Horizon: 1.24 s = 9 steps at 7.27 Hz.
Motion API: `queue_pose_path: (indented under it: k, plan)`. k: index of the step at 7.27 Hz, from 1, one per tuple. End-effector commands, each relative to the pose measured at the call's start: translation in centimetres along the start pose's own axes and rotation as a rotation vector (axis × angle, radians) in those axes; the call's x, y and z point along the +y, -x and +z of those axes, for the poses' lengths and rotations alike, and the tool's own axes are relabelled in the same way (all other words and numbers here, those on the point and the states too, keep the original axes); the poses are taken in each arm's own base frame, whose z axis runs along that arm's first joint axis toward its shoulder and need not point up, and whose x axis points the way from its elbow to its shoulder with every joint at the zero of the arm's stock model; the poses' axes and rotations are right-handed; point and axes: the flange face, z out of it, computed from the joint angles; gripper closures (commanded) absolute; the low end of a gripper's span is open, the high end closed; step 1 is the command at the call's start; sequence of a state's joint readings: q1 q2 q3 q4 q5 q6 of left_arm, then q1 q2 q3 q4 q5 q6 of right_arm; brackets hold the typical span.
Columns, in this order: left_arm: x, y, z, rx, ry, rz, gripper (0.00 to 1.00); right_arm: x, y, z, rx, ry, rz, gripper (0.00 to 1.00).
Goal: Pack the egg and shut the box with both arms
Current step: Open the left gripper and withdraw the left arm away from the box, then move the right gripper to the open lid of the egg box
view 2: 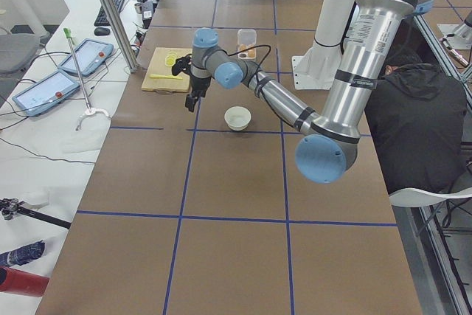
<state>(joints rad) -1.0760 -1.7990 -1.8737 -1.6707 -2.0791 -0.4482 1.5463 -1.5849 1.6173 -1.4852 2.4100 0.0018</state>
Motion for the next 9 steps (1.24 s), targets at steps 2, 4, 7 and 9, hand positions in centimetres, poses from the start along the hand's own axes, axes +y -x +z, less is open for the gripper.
queue_pose_path:
  k: [2,4,7,9]
  plan:
    - [7.4,16.8,-0.6,-0.023,0.098,-0.256,0.00,-1.8,2.0,-1.8,0.003,-0.040,-0.042,0.00]
    - [13.5,24.4,-2.0,0.041,0.124,-0.311,0.00,-2.6,3.0,-2.5,-0.001,-0.054,-0.056,0.00]
    - [16.9,28.0,-3.3,0.029,0.112,-0.220,0.00,-4.1,10.9,-2.4,-0.025,-0.056,-0.006,0.00]
    - [16.9,28.1,-3.4,0.020,0.110,-0.211,0.00,-3.7,17.2,-1.5,-0.053,-0.036,0.007,0.00]
